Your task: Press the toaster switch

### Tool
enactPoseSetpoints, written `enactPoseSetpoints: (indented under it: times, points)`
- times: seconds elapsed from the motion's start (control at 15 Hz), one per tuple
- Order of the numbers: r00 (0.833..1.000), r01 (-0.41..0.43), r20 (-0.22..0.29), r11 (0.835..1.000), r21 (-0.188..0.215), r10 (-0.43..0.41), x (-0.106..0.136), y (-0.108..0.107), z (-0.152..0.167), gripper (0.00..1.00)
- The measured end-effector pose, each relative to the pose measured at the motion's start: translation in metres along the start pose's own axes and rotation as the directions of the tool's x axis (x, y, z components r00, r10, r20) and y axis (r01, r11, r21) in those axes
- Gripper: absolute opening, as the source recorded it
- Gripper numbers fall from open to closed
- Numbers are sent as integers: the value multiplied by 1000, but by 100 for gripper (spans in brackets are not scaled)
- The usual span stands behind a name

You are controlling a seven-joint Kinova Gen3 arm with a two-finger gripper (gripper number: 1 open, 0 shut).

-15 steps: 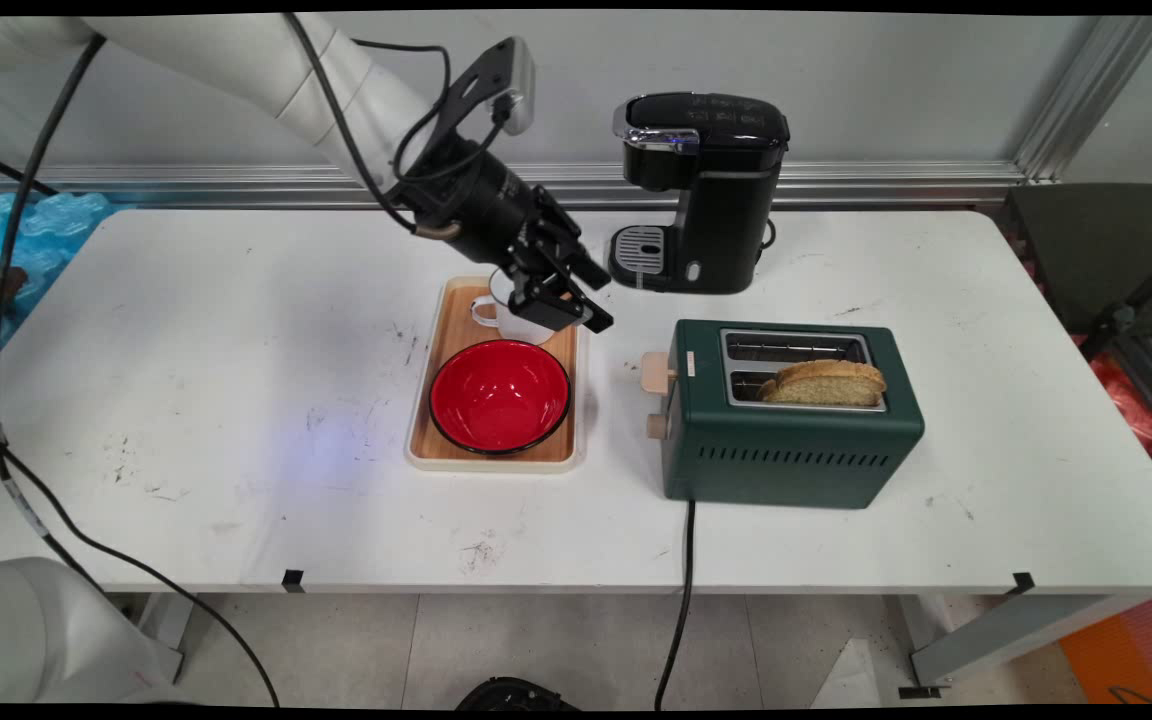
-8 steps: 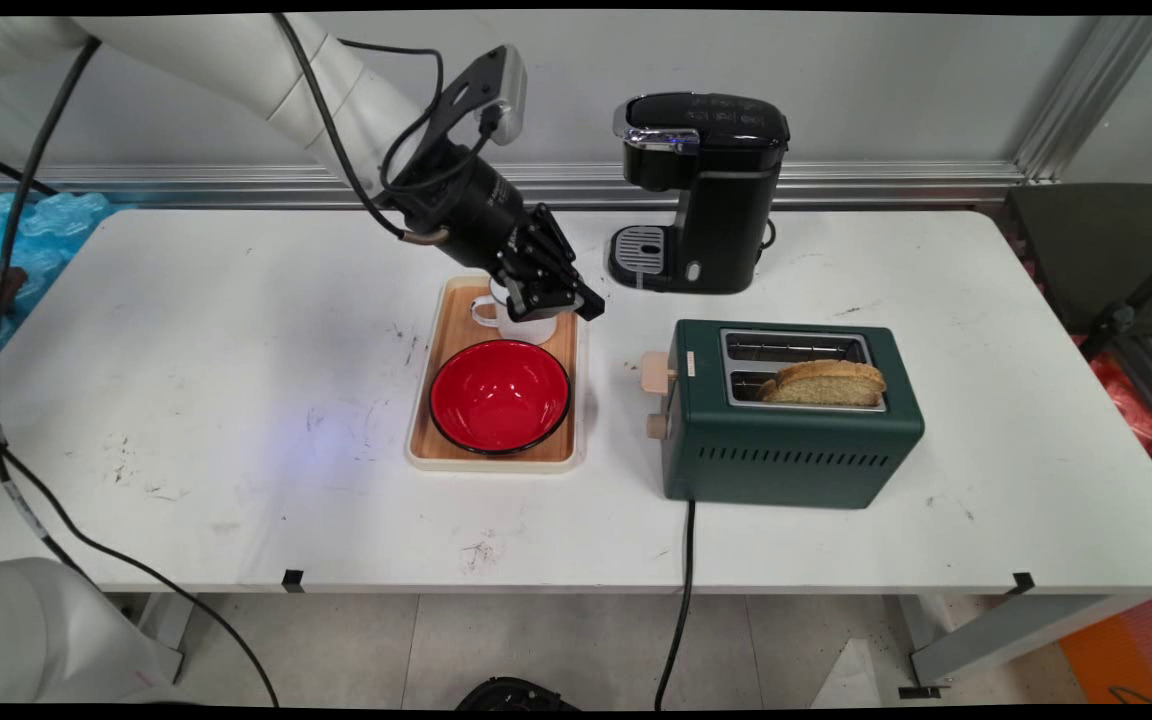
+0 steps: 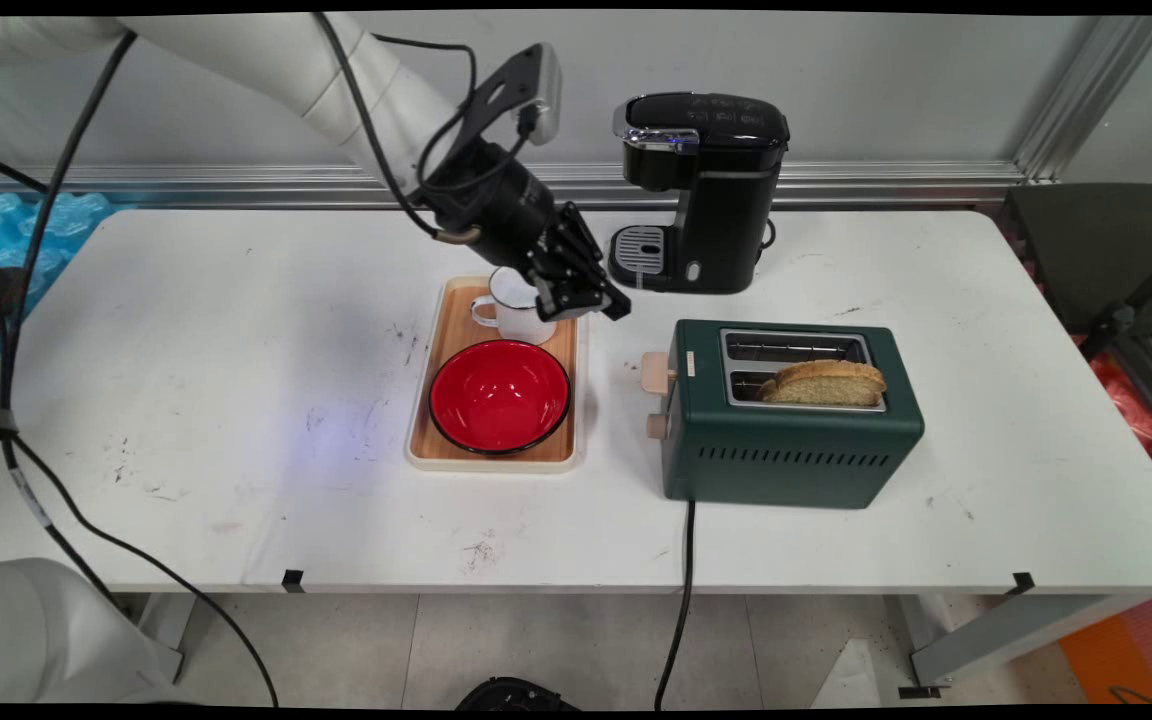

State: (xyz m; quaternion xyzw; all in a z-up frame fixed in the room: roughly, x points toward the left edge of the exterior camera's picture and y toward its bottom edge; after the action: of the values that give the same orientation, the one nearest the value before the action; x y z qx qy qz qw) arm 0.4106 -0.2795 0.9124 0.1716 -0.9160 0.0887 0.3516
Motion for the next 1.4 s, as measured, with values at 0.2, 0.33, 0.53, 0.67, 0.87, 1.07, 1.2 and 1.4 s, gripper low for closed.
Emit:
enactPoseSetpoints:
  times: [0.2,0.33,0.53,0.67,0.87,1.07,1.2,1.4]
  points:
    - [1000,14,-1,1000,-2,-14,7,4,10,0]
    - [1000,24,2,1000,-1,-24,9,8,18,0]
    - [999,36,12,999,3,-36,9,12,30,0]
    - [999,41,18,999,6,-41,8,13,36,0]
    - [998,48,30,999,12,-48,4,15,47,0]
    - [998,52,36,998,20,-53,1,15,55,0]
    - [998,55,38,998,26,-56,-1,14,60,0]
    - [997,62,39,998,32,-63,-4,14,68,0]
